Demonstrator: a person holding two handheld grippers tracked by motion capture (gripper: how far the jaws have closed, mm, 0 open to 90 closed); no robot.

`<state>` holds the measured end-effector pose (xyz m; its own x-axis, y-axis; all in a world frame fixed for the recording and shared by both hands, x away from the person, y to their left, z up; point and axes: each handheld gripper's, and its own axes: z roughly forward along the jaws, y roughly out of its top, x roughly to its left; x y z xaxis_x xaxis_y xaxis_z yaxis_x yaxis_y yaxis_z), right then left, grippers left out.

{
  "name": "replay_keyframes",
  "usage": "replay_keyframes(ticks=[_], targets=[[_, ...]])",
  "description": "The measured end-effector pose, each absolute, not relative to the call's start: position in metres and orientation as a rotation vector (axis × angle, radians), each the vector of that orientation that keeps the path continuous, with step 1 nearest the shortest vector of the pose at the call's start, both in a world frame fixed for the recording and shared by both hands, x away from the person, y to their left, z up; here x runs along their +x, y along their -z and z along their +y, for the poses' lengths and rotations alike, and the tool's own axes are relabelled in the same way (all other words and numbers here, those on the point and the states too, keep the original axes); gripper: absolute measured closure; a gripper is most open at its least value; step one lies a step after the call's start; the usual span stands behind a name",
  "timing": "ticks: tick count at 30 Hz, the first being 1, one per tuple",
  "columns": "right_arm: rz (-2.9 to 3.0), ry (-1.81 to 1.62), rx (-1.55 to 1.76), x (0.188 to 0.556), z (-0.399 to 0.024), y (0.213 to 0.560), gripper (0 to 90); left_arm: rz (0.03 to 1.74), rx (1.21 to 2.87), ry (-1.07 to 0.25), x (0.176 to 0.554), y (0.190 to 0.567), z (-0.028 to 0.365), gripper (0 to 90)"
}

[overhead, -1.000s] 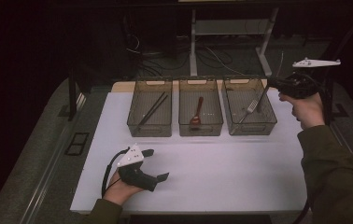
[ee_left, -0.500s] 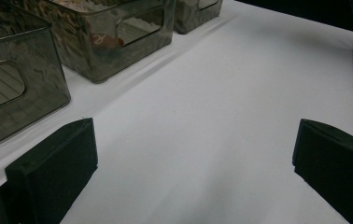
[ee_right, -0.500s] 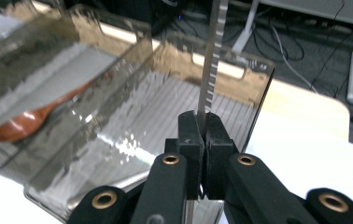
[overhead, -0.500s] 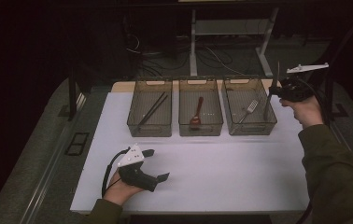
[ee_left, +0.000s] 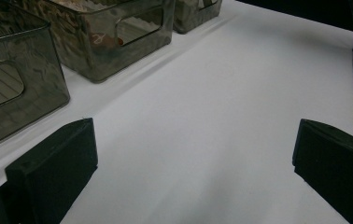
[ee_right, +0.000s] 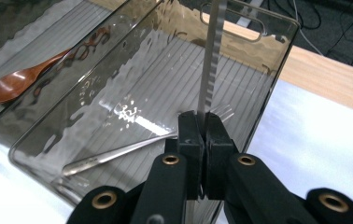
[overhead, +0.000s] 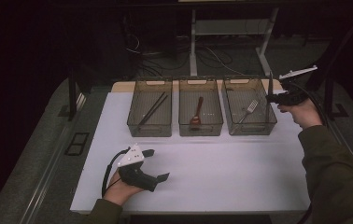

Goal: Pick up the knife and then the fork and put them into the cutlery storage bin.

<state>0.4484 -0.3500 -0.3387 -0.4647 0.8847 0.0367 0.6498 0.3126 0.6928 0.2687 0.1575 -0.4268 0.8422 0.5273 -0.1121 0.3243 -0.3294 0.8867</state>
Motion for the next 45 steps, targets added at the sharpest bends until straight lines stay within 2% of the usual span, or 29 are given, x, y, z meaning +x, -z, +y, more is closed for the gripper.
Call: replay_keyframes(ticks=[24, 40, 45], targets=[[2.243, -0.920, 1.409, 0.486, -0.316, 0.378, 87.1, 0.618, 1.945, -0.231, 0.268, 0.426, 0.157, 0.0], [2.268, -0.850, 1.436, 0.495, -0.304, 0.392, 85.1, 0.616, 1.945, -0.230, 0.268, 0.426, 0.157, 0.0], [2.256, -0.882, 1.434, 0.494, -0.303, 0.390, 78.4, 0.616, 1.945, -0.230, 0.268, 0.426, 0.157, 0.0]])
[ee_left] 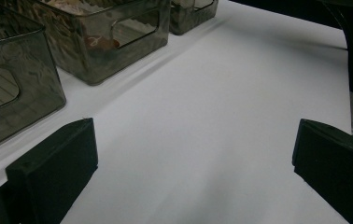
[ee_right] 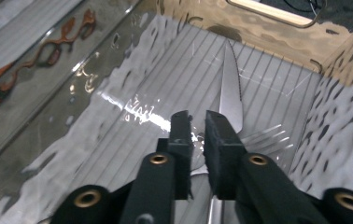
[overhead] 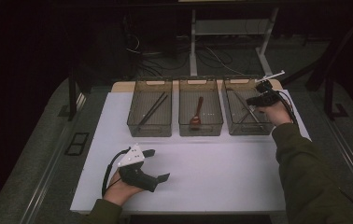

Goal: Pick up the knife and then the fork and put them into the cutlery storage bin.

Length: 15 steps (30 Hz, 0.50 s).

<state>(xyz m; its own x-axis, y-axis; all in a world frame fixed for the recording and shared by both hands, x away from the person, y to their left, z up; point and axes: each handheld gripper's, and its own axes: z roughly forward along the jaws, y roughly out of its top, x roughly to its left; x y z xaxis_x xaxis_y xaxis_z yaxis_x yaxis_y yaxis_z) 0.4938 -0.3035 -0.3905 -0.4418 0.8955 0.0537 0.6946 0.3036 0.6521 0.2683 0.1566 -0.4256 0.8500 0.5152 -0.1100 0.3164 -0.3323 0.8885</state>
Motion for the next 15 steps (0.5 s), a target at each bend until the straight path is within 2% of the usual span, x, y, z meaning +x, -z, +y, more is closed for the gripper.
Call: replay_keyframes(ticks=[7, 12, 15], targets=[[2.259, -0.945, 1.429, 0.491, -0.304, 0.388, 60.3, 0.613, 1.954, -0.233, 0.268, 0.426, 0.157, 0.0], [2.227, -1.028, 1.418, 0.486, -0.306, 0.384, 41.7, 0.615, 1.956, -0.233, 0.269, 0.426, 0.158, 0.0], [2.214, -1.054, 1.411, 0.482, -0.307, 0.381, 35.8, 0.618, 1.962, -0.232, 0.270, 0.427, 0.158, 0.0]])
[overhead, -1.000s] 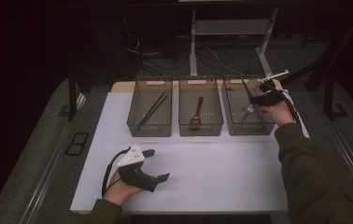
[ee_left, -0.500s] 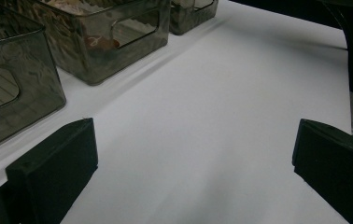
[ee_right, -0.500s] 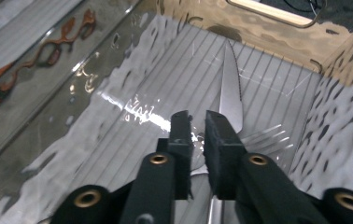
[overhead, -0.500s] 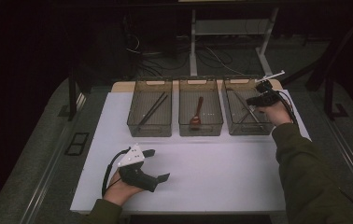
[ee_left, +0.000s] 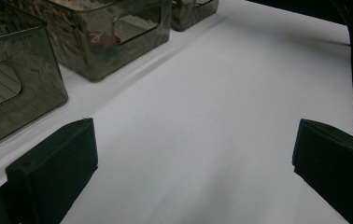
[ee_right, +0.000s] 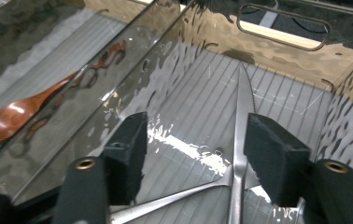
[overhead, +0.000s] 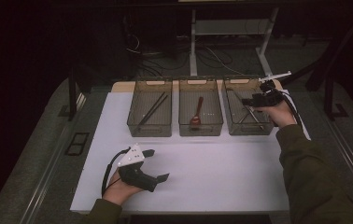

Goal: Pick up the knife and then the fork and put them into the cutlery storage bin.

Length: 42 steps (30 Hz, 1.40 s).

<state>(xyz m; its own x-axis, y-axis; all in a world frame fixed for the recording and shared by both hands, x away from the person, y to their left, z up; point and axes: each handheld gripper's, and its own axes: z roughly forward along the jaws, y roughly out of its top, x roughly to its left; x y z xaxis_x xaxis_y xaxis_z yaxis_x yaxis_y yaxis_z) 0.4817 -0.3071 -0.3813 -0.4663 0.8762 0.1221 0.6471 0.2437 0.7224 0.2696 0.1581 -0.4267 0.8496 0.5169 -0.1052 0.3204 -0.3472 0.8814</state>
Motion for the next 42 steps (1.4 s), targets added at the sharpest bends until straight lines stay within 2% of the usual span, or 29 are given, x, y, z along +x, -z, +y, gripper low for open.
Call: replay_keyframes(ticks=[5, 14, 42], targets=[[2.200, -1.079, 1.399, 0.476, -0.308, 0.376, 30.9, 0.624, 1.968, -0.226, 0.272, 0.428, 0.158, 0.0], [2.205, -1.187, 1.351, 0.454, -0.312, 0.373, 27.6, 0.638, 1.967, -0.223, 0.276, 0.429, 0.159, 0.0], [2.215, -1.420, 1.154, 0.345, -0.301, 0.383, 20.1, 0.635, 1.977, -0.221, 0.273, 0.429, 0.164, 0.0]])
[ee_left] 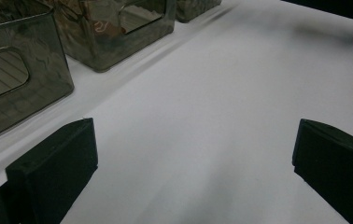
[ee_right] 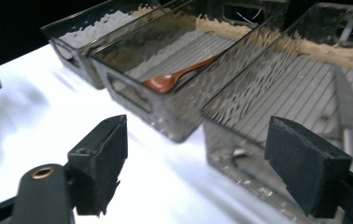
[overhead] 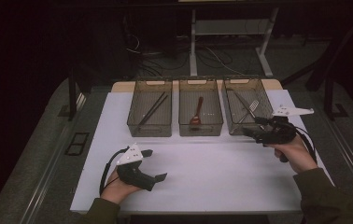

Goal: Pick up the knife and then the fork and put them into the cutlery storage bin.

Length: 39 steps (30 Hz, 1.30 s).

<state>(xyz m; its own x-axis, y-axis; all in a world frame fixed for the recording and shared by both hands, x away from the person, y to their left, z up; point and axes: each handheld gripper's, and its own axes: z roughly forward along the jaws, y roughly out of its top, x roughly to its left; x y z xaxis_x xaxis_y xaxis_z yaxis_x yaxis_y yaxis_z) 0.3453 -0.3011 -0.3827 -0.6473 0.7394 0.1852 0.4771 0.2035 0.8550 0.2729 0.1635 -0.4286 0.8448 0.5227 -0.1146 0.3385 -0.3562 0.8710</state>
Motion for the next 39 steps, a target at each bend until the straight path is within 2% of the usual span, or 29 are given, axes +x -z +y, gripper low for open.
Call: replay_keyframes(ticks=[24, 39], targets=[[2.252, -1.398, 1.067, 0.288, -0.286, 0.424, 15.8, 0.635, 1.962, -0.221, 0.272, 0.427, 0.164, 0.0], [2.233, -1.414, 1.072, 0.260, -0.299, 0.440, 15.8, 0.638, 1.968, -0.225, 0.272, 0.427, 0.165, 0.0]])
